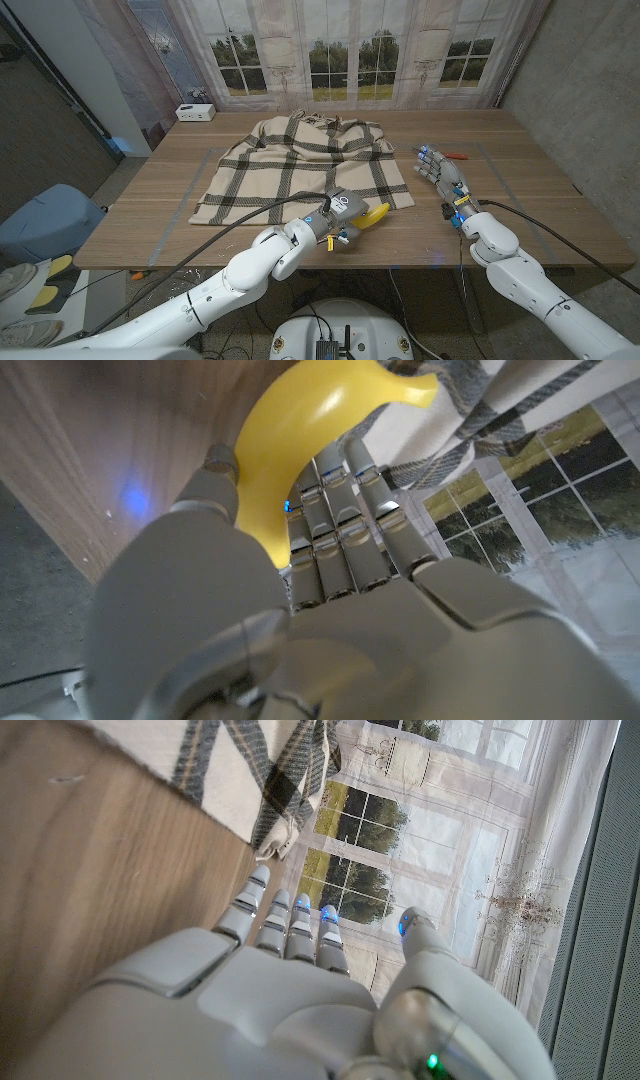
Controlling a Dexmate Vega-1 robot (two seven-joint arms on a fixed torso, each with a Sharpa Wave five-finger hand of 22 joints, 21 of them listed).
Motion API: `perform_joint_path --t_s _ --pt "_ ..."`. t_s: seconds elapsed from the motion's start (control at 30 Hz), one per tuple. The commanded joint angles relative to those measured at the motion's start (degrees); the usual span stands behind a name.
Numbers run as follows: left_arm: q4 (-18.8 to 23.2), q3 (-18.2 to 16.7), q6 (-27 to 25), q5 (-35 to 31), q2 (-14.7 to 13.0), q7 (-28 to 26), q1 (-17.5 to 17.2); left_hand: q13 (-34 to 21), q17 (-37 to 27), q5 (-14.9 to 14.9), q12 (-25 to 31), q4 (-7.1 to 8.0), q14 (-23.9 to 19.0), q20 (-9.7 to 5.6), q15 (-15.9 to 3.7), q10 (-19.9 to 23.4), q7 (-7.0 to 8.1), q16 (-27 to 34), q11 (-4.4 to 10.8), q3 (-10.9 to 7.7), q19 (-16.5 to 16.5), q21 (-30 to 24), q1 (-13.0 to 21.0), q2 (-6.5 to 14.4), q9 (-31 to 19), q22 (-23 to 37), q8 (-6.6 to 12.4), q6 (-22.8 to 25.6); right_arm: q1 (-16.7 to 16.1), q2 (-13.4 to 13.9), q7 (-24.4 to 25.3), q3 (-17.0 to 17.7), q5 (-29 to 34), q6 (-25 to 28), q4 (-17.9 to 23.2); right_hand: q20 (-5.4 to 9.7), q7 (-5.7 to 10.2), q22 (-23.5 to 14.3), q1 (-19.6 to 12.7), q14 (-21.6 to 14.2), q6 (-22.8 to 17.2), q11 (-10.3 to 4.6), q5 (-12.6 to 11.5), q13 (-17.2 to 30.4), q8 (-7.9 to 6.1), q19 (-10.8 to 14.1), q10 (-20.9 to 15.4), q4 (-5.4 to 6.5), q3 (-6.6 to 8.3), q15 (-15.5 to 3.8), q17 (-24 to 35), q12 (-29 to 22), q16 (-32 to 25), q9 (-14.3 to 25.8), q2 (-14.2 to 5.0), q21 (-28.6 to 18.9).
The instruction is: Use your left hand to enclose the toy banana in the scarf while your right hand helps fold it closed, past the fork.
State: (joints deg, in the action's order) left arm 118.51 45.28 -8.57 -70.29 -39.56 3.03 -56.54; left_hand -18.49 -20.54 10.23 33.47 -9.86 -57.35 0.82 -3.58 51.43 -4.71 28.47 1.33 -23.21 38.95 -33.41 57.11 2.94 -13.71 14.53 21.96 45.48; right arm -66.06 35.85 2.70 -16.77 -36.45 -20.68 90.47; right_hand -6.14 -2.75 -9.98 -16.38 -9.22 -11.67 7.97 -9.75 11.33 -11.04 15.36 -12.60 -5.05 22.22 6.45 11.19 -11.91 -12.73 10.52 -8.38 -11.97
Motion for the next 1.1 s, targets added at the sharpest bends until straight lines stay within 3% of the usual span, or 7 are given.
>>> perform_joint_path --t_s 0.03,0.73,1.1 --pt "2.2 -3.2 -2.9 2.3 -1.5 -8.7 -1.6 -3.6 -0.5 0.4 0.6 1.86 -5.3 0.06 -8.78 6.0 2.83 0.4 6.12 -1.46 -0.3 -0.6 7.5 7.7 -0.4 0.3 0.56 9.0 0.9 -0.5 0.1 -0.3 0.3 -0.2 -0.5 -0.12 -0.1 -0.3 0.5 -0.3 -0.3 0.09 -0.3 0.1 -0.26 0.5 -0.4 0.32 0.24 -0.23 0.1 -0.4 -0.1 0.2 -0.02 -0.3" --pt "2.3 -7.1 -7.6 4.9 -2.8 -8.5 -1.2 -5.4 -1.7 0.5 1.9 2.54 -5.5 -0.06 -8.8 5.4 3.06 -0.3 6.31 -1.66 -1.2 -1.9 7.7 7.5 -1.3 0.6 0.91 8.9 2.6 -0.9 0.1 -0.8 1.2 -0.3 -1.0 -0.14 -0.06 -0.4 0.3 -0.3 -0.3 0.08 -0.3 0.1 -0.19 0.5 -0.5 0.15 0.32 -0.09 0.1 -0.3 0.1 0.2 -0.02 -0.2" --pt "2.0 -9.2 -9.0 8.6 -4.2 -4.1 0.6 -6.1 -2.1 0.5 2.5 2.7 -5.5 -0.29 -8.89 5.2 3.32 -0.7 6.36 -1.76 -1.7 -2.5 7.8 7.4 -1.5 0.7 0.99 8.9 2.6 -0.2 1.4 -1.0 3.8 -0.9 1.1 -0.06 -0.09 -0.4 0.1 -0.3 -0.5 0.14 -0.3 0.1 -0.24 0.6 -0.6 -0.07 0.37 -0.17 0.1 -0.3 0.2 0.2 0.12 -0.2"
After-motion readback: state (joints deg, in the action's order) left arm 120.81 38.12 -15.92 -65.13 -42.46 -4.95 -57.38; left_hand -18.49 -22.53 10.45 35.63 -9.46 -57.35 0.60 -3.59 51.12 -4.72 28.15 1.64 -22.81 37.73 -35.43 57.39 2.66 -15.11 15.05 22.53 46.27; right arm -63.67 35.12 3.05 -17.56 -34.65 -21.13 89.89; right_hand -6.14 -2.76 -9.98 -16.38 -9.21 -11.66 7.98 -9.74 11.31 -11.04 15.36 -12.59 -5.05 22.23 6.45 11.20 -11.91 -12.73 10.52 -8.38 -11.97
